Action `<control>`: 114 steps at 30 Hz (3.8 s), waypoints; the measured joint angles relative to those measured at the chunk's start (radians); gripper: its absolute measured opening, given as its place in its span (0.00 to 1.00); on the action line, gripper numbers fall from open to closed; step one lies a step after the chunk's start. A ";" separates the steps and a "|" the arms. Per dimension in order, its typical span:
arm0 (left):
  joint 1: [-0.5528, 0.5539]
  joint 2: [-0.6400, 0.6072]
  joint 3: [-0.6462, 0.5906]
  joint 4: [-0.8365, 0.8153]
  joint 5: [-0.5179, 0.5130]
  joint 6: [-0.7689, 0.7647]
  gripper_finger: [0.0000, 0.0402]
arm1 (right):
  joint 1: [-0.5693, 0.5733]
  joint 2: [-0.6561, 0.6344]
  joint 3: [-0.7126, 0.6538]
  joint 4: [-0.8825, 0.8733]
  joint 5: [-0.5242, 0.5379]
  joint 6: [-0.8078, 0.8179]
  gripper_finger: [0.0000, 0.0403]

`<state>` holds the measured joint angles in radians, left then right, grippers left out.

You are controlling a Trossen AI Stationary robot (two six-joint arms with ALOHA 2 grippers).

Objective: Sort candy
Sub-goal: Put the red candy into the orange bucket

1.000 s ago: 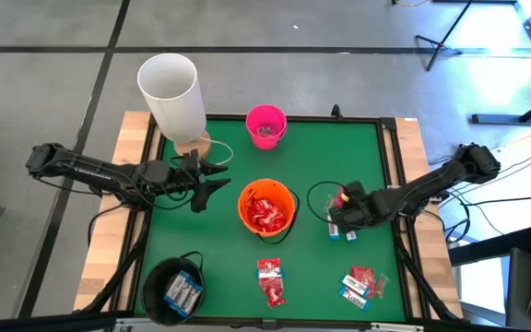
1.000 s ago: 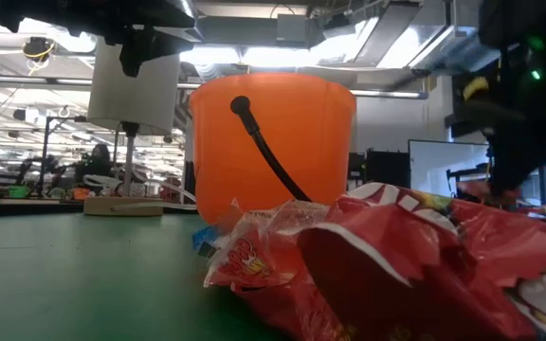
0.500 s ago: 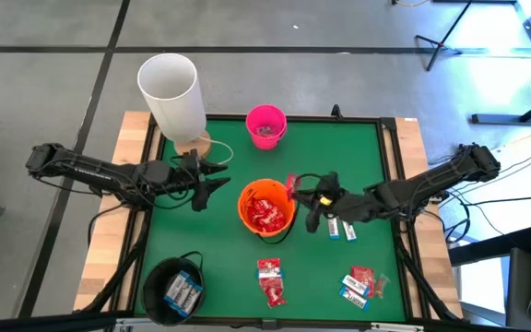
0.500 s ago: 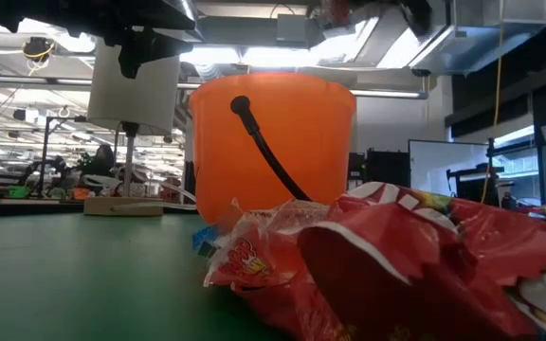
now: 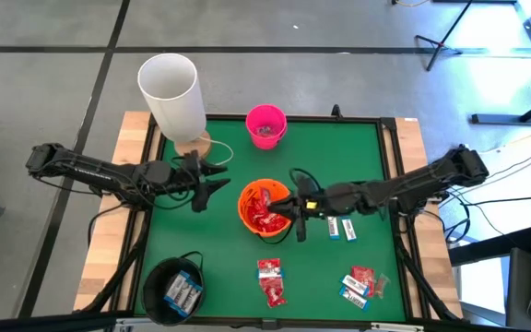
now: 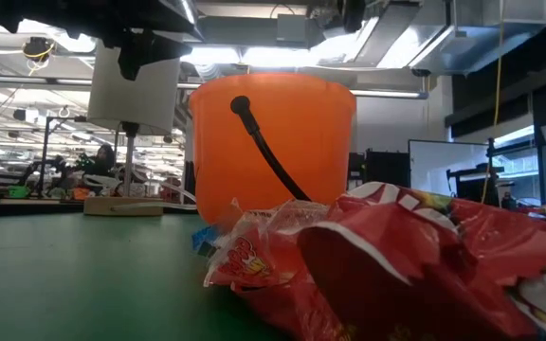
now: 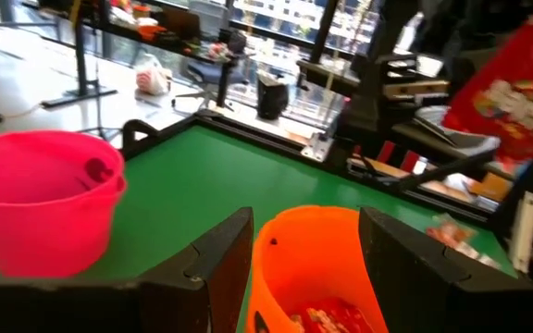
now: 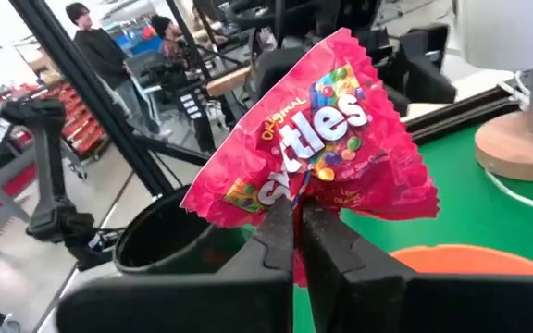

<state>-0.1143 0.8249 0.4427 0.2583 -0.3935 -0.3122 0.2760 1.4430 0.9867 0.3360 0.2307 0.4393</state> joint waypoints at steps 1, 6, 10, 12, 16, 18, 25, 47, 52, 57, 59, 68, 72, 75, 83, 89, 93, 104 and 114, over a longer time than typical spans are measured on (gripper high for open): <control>0.000 0.000 0.000 -0.001 0.011 0.000 0.47 | -0.004 0.002 0.000 0.005 -0.005 0.000 0.01; -0.001 0.000 0.000 -0.006 0.043 0.000 0.47 | -0.004 0.004 0.000 0.001 0.022 -0.003 0.01; 0.000 0.000 0.000 -0.006 0.041 0.000 0.47 | -0.004 0.006 0.000 -0.024 0.049 0.000 0.03; 0.000 0.000 0.000 -0.006 0.041 0.000 0.47 | -0.004 0.012 0.000 -0.037 0.064 0.000 0.03; 0.000 0.000 0.000 -0.010 0.040 0.001 0.47 | -0.004 0.024 0.000 -0.047 0.074 0.019 0.03; 0.000 0.000 0.000 -0.013 0.038 0.001 0.47 | -0.004 0.038 0.000 -0.050 0.082 0.025 0.03; 0.000 0.000 0.000 -0.019 -0.001 0.001 0.47 | -0.009 0.079 0.000 -0.045 0.082 0.023 0.03; 0.000 0.000 0.000 0.005 -0.067 -0.034 0.47 | -0.036 0.082 -0.128 0.094 0.029 -0.079 0.04; 0.000 0.000 0.000 0.007 -0.082 -0.053 0.47 | -0.036 0.082 -0.153 0.117 0.028 -0.079 0.04; 0.000 0.000 0.000 0.012 -0.084 -0.071 0.47 | -0.036 0.082 -0.160 0.109 0.048 -0.079 0.04; 0.000 0.000 0.000 0.013 -0.084 -0.071 0.47 | -0.036 0.082 -0.160 0.108 0.049 -0.079 0.04; 0.000 0.000 0.000 0.058 -0.078 -0.077 0.47 | -0.036 0.082 -0.160 0.108 0.054 -0.079 0.04; 0.000 0.000 0.000 0.083 -0.060 -0.079 0.47 | -0.036 0.082 -0.160 0.106 0.054 -0.076 0.04; 0.000 0.000 0.000 0.086 -0.035 -0.080 0.47 | -0.036 0.082 -0.160 0.098 0.062 -0.073 0.04; -0.001 0.000 0.000 0.091 -0.029 -0.081 0.47 | -0.043 0.082 -0.160 0.055 0.112 -0.023 0.04; -0.001 0.000 0.000 0.093 -0.011 -0.079 0.47 | -0.042 0.082 -0.160 0.054 0.125 -0.018 0.04; -0.001 0.000 0.000 0.093 -0.011 -0.061 0.47 | -0.042 0.082 -0.160 0.054 0.127 0.005 0.04; 0.000 0.000 0.000 0.092 -0.012 -0.018 0.47 | -0.059 0.082 -0.160 0.056 0.127 0.028 0.04; 0.000 0.000 0.000 0.092 -0.010 -0.018 0.47 | -0.095 0.082 -0.160 0.049 0.038 0.051 0.13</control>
<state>-0.1143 0.8246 0.4427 0.3500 -0.4038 -0.3302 0.1806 1.5249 0.8265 0.3851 0.2691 0.4902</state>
